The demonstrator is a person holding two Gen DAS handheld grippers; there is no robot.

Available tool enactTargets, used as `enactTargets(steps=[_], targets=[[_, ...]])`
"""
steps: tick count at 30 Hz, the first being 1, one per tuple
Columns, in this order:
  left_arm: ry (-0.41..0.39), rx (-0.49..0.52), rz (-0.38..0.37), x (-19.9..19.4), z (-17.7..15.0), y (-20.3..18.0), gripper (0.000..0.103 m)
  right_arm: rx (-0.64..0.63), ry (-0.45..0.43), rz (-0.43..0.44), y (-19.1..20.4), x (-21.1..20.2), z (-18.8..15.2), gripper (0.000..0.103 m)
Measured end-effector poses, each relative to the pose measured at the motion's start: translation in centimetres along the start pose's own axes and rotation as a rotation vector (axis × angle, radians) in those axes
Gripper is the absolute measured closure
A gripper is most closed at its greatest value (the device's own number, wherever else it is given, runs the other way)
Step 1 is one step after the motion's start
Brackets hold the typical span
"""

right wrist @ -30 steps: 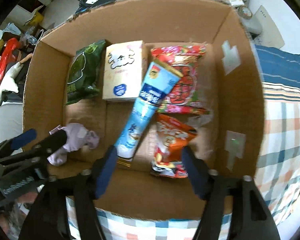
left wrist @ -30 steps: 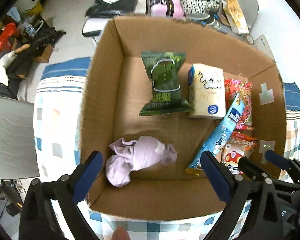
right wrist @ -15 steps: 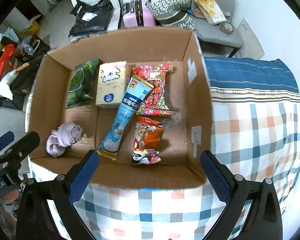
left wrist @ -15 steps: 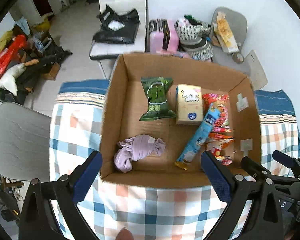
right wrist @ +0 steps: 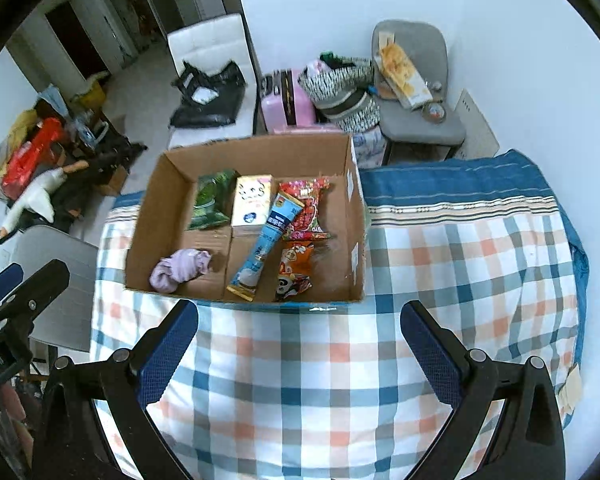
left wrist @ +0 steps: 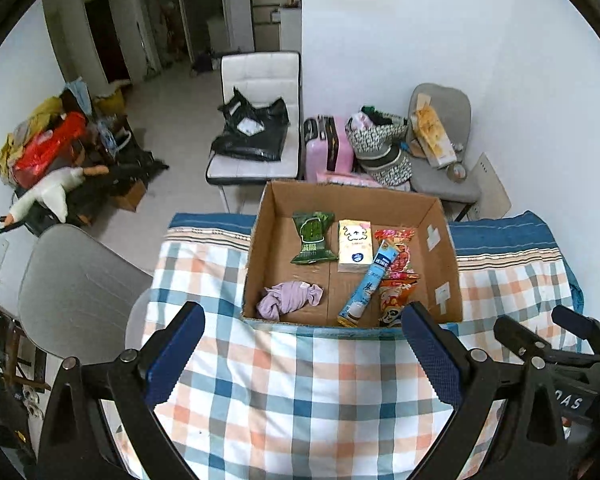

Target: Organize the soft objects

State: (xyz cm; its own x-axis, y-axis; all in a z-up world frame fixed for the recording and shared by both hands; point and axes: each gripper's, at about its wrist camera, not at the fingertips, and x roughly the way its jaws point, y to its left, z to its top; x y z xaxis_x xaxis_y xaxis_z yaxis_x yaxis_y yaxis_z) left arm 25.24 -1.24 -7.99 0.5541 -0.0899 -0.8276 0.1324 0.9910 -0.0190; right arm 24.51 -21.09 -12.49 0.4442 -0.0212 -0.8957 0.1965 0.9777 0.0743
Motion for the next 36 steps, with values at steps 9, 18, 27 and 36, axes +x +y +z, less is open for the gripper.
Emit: enactTargets(steps=[9,18,27,36], targets=[[-0.059,-0.006,-0.014,-6.5,-2.1,0.1,0.002,-0.022,-0.111,0.007,-0.2,-8.3,-2.8,0.0],[-0.118,-0.015,-0.026,-11.4,-3.1,0.4,0.002,-0.038,-0.17,0.026,0.0,-13.9,-4.6,0.0],[-0.15,0.001,-0.002,-13.4,-4.0,0.2,0.002,-0.059,-0.216,0.011,0.5,-17.1,-5.7,0.0],[-0.154,0.005,0.003,-13.7,-4.4,0.3,0.002,-0.061,-0.223,0.002,0.7,-18.0,-6.4,0.0]])
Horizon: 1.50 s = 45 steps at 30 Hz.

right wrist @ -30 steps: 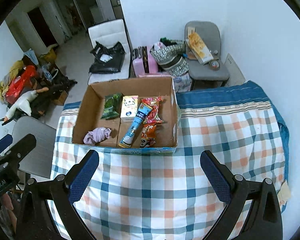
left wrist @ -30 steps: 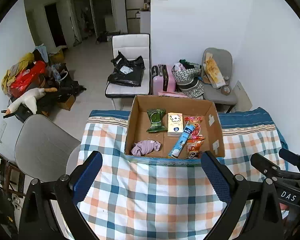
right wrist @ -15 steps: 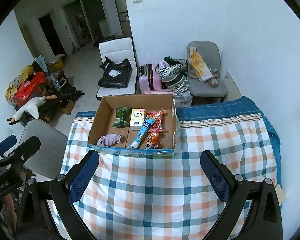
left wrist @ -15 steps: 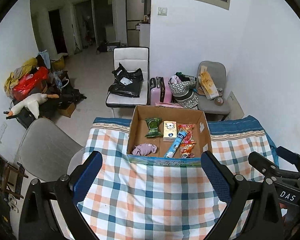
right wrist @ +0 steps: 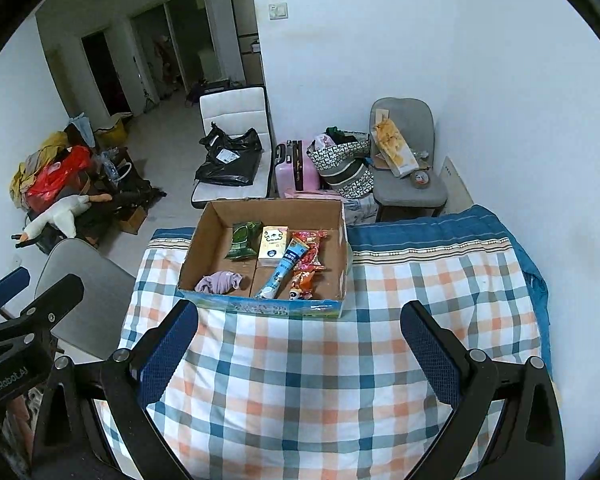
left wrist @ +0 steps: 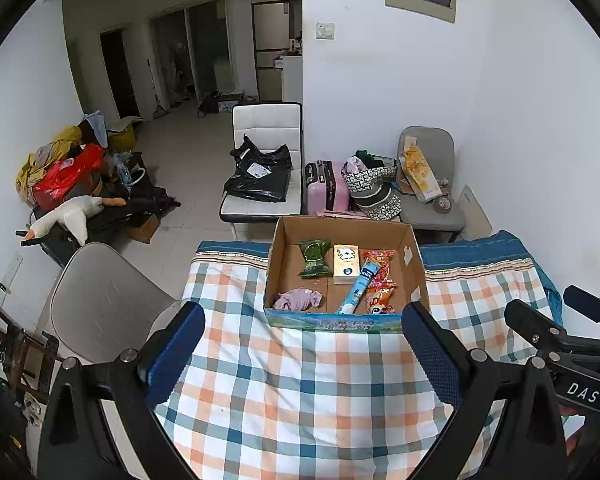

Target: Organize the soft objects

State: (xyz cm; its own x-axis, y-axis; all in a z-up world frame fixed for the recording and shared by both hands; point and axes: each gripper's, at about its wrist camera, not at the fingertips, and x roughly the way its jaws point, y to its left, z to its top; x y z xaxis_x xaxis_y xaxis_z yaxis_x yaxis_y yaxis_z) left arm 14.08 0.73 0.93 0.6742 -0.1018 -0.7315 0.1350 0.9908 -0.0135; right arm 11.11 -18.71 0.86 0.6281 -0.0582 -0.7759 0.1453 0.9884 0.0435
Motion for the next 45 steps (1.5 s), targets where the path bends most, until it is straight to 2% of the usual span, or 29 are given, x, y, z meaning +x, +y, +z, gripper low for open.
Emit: enactTargets(steps=[45], targets=[[0.0,-0.003,0.003,-1.1,-0.9,-0.1,0.002,-0.005,-0.02,-0.011,-1.4,-2.3,0.1,0.0]])
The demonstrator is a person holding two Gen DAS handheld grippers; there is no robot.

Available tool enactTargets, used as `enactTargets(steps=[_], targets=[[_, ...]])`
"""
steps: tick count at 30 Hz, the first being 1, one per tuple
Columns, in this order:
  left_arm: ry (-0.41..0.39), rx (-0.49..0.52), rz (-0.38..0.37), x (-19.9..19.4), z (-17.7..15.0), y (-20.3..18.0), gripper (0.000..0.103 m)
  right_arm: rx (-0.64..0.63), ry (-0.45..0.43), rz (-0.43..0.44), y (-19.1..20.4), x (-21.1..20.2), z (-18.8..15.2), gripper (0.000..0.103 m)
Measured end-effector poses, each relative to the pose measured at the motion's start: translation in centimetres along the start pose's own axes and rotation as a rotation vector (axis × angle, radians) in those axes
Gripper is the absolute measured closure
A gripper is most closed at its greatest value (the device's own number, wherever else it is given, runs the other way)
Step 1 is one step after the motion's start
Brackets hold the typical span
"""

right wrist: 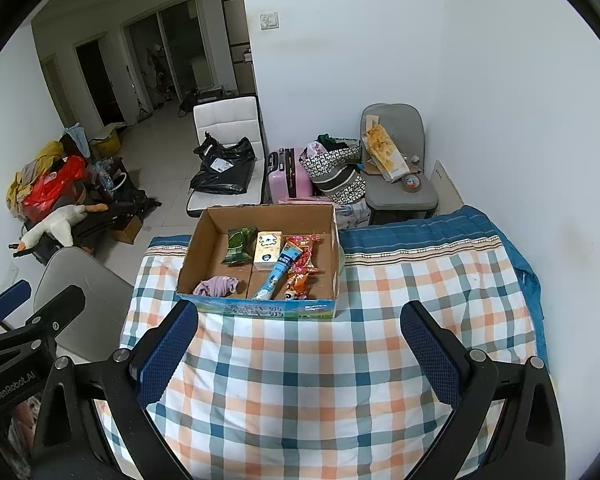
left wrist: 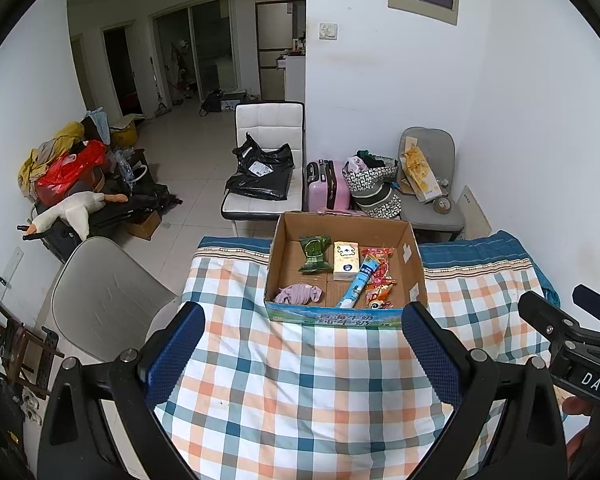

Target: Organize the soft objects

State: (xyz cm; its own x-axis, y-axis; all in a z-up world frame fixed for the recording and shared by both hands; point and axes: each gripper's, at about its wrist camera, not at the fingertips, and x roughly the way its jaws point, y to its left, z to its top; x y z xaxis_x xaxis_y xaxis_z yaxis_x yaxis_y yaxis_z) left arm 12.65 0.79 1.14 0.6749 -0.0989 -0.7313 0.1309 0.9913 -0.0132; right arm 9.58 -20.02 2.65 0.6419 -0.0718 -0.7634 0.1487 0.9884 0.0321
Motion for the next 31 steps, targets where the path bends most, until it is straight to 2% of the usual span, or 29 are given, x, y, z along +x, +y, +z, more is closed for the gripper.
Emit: enactTargets(steps=[31], targets=[[0.002,-0.007,0.001,0.03,-0.04,0.0,0.002,0.007,0.006,-0.005,0.23,0.05,0.13,0.0]])
